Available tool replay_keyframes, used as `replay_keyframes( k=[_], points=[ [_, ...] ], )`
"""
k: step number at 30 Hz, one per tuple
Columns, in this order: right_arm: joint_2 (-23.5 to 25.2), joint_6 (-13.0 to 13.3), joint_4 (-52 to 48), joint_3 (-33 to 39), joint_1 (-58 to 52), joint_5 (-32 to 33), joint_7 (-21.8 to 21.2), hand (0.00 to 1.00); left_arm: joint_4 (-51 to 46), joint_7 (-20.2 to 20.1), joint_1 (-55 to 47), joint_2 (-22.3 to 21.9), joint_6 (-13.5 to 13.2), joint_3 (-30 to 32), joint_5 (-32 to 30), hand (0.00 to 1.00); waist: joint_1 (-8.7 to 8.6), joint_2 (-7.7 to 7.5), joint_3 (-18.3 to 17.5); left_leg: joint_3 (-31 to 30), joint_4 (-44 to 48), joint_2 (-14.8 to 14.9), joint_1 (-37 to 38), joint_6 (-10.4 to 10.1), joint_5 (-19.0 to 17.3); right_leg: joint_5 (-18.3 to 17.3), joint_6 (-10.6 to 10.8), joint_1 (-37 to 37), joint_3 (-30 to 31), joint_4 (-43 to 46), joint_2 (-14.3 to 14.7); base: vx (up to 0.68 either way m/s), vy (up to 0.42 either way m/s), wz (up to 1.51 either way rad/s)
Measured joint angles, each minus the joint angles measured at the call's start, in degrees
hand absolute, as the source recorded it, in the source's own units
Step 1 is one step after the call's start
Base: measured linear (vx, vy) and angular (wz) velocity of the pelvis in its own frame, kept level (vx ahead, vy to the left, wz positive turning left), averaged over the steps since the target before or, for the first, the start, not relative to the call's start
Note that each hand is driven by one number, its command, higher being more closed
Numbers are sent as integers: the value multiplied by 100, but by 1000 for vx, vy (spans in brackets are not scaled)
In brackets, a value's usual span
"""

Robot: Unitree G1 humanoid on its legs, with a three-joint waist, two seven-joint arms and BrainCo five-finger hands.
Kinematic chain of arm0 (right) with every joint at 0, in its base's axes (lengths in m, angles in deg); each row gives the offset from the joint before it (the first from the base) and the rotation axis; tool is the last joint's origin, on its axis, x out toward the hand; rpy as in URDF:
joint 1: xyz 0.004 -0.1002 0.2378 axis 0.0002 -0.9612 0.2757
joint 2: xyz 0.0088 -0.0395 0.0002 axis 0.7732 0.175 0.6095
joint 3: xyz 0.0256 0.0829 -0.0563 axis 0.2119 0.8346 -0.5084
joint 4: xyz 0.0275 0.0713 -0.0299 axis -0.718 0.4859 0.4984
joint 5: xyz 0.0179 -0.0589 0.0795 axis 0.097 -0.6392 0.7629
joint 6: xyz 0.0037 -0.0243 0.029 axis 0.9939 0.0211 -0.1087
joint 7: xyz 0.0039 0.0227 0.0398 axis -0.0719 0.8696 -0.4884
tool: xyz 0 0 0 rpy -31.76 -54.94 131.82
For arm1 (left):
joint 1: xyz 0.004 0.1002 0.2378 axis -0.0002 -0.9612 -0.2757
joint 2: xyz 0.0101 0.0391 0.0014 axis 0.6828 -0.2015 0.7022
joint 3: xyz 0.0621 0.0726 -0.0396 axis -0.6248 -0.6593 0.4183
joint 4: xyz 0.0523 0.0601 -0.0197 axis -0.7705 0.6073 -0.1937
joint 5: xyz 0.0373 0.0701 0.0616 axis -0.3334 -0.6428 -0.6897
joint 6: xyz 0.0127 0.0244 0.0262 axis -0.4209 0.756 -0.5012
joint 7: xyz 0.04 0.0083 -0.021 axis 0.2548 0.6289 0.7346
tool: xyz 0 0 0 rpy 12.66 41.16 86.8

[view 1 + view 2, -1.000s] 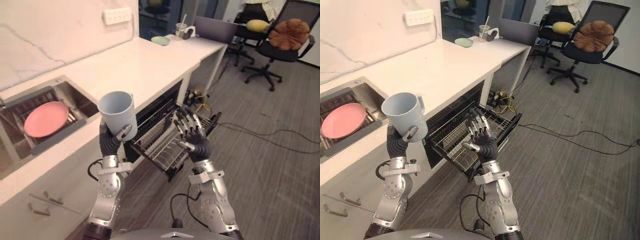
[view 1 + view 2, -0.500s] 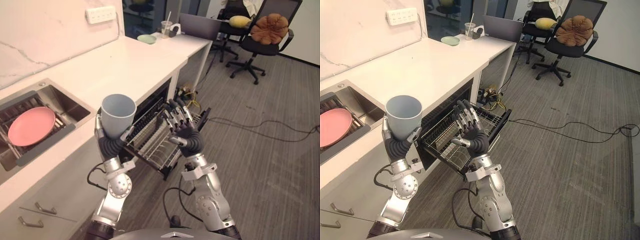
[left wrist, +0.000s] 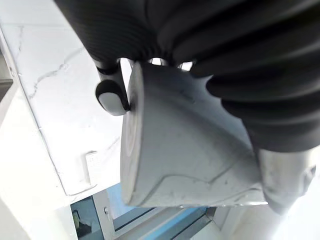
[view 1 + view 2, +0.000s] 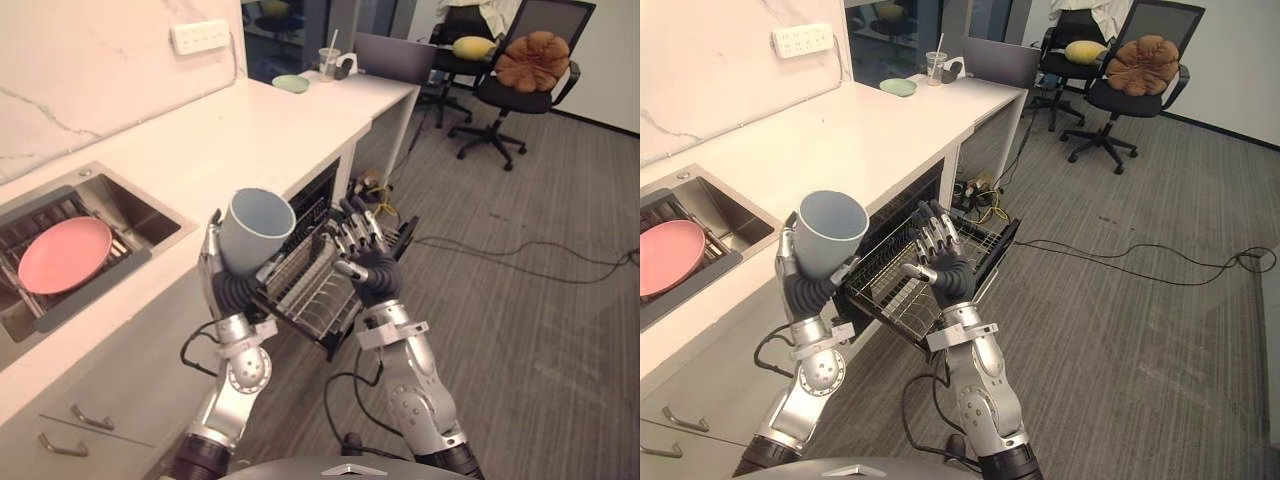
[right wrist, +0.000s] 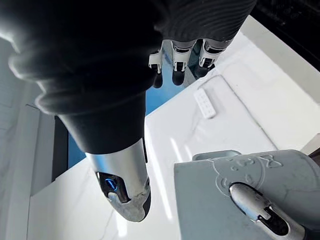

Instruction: Walk over to the sink, pick up the cup, carry it to the dishwasher, place the cup inside the dishwasher, then close the dishwasher door

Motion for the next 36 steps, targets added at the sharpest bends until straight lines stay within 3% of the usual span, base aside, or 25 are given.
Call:
replay_keyframes(
  k=[16,36],
  points=[
    [0,-448,255,-649,633,-47,608,0,110,-25,299,20,207,-520,-78,100,14,19,-24,-70,50,9,-31,0,0,-1,4,19,-94,-2,3,-27,3,2],
    [8,-718,428,-950,940,-445,1262,0,334,-99,446,67,408,-852,-67,100,40,-77,-99,-105,59,13,-64,1,5,-7,-4,12,-142,-2,0,-33,4,1]
  ],
)
